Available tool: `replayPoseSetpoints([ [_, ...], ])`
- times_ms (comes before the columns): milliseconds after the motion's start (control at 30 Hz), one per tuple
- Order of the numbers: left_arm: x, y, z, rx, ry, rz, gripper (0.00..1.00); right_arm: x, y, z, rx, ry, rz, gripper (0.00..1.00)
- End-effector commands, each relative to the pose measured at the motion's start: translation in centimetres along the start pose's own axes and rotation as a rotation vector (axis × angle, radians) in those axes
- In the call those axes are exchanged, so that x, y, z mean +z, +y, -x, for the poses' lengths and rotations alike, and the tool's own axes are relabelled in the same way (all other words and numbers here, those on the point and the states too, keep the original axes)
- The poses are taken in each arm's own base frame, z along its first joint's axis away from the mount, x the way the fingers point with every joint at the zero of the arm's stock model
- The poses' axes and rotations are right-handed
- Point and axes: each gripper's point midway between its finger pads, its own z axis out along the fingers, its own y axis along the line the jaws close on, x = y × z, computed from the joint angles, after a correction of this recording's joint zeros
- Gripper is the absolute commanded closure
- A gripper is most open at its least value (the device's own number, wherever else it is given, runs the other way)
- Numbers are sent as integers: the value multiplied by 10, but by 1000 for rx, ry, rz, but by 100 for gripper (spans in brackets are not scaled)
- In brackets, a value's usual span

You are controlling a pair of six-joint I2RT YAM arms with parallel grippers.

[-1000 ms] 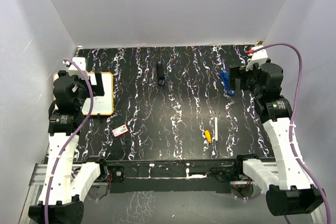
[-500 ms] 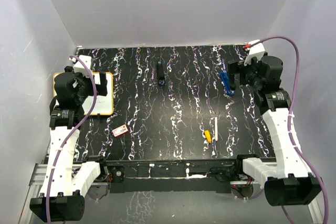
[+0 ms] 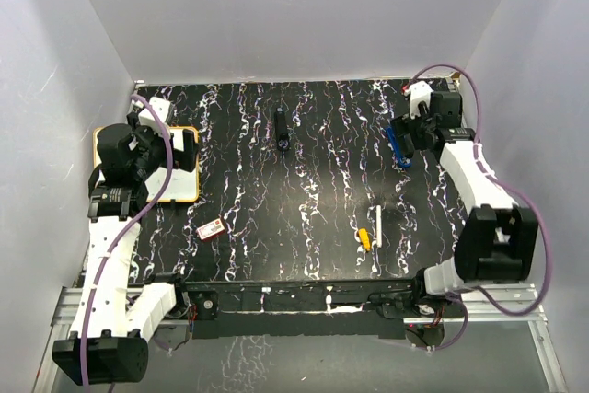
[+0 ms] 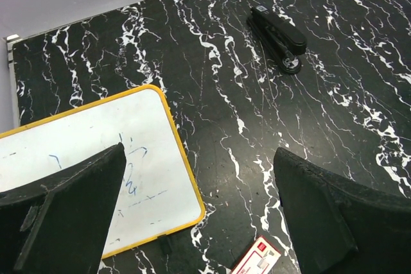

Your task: Load the staples into the stapler

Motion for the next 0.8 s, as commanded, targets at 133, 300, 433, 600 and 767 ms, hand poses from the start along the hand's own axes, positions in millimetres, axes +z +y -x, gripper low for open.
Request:
replayPoseSetpoints([
  [133, -4, -14, 23, 25, -60, -95, 3, 61, -9, -34, -32, 113, 103, 11],
  [300, 0, -14, 21, 22, -53, -107, 3, 97, -2, -52, -33, 177, 171, 25],
  [433, 2, -16, 20, 19, -48, -118, 3, 113, 5, -49, -48, 171, 242, 41],
  [600, 5, -17, 16, 36, -34, -134, 3, 111, 21, -47, -95, 164, 344, 67],
  [767, 6, -38, -1, 126, 16, -275, 3, 80, 69, -43, -215, 103, 501, 85],
])
